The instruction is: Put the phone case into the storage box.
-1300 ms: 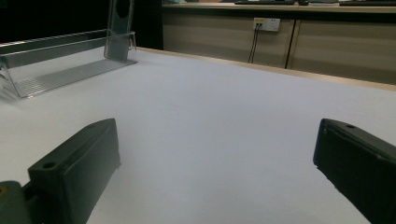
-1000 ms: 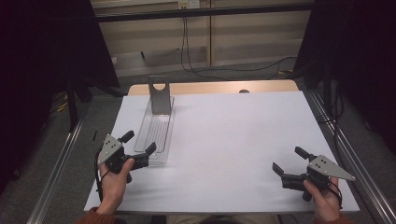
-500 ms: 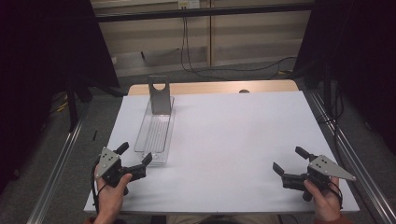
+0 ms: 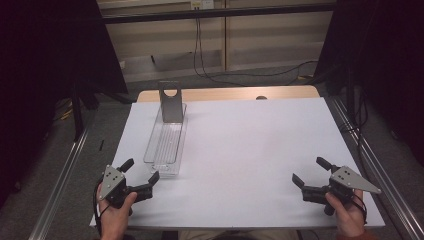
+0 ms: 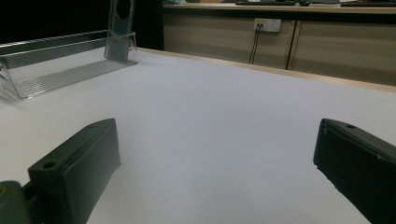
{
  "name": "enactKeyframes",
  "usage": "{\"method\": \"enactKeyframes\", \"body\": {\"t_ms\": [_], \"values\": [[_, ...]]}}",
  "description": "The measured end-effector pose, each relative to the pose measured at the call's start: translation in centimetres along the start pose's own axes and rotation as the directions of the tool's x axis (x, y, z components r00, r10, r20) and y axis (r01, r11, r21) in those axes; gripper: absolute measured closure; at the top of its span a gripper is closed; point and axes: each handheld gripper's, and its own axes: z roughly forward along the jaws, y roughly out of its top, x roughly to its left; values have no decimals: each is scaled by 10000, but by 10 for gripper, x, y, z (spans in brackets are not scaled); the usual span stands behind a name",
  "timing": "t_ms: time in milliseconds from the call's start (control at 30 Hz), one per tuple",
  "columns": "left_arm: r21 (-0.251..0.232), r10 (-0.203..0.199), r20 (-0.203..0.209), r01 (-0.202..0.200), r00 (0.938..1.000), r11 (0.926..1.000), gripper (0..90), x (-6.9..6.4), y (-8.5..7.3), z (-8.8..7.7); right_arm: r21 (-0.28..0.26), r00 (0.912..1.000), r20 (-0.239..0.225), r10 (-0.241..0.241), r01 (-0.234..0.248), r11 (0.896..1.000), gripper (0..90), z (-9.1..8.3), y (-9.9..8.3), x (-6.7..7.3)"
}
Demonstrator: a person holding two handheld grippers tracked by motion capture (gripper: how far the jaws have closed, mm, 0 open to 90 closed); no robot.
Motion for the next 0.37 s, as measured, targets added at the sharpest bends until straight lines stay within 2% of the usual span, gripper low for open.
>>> {"method": "enactKeyframes", "body": {"t_ms": [67,133,200,300,367], "values": [[75,76,-104,-75,9999,9999,23,0,-1,0,25,9999,-72,-84,84,10000,0,0,0,0],[189,108,7,-108,9999,9998,23,-2,-1,2,58,9999,-113,-103,104,9999,0,1,-1,0],[150,390,102,-391,9992,9991,24,-4,0,3,103,9998,-141,-164,165,9998,0,2,-1,0],[126,245,196,-248,9995,9996,23,-7,1,4,133,9998,-121,-148,150,9998,0,2,-1,0],[98,339,286,-342,9990,9994,23,-5,1,4,129,9998,-111,-158,159,9998,0,2,-1,0]]}}
